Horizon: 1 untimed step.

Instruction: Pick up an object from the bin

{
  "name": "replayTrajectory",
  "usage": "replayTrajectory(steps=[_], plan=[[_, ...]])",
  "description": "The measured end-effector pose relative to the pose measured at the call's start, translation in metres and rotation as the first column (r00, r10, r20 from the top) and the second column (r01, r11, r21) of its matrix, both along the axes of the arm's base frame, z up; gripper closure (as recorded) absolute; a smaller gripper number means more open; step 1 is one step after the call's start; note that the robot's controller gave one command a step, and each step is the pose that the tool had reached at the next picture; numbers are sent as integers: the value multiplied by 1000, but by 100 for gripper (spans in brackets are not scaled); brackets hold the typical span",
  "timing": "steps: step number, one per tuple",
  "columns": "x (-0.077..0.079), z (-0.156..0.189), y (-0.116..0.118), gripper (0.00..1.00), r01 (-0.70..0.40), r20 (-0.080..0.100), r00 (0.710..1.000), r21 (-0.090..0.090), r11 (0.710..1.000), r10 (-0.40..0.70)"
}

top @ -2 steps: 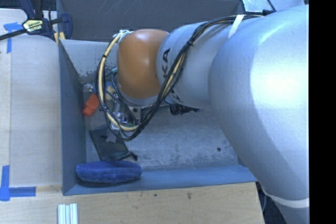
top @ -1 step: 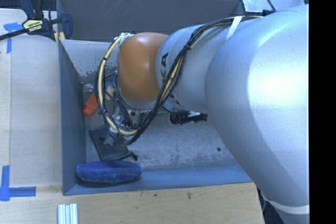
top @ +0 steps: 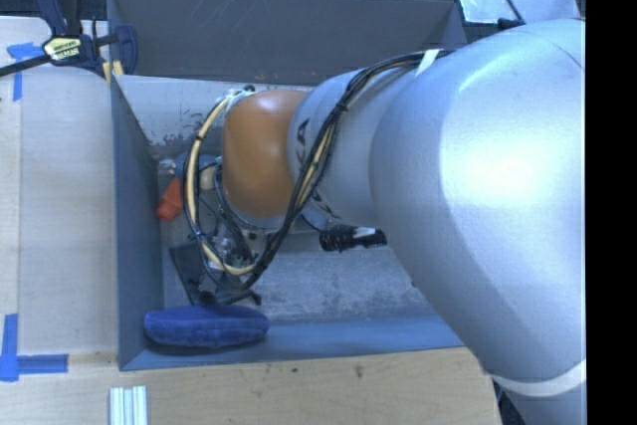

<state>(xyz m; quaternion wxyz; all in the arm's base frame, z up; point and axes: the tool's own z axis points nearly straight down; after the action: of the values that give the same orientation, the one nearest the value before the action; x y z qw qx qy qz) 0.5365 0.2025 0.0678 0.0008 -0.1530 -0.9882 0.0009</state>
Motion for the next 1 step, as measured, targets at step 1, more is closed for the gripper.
replayTrajectory(steps=[1], plan=[[1,1,0,0,1,2,1000,1,1000,-1]])
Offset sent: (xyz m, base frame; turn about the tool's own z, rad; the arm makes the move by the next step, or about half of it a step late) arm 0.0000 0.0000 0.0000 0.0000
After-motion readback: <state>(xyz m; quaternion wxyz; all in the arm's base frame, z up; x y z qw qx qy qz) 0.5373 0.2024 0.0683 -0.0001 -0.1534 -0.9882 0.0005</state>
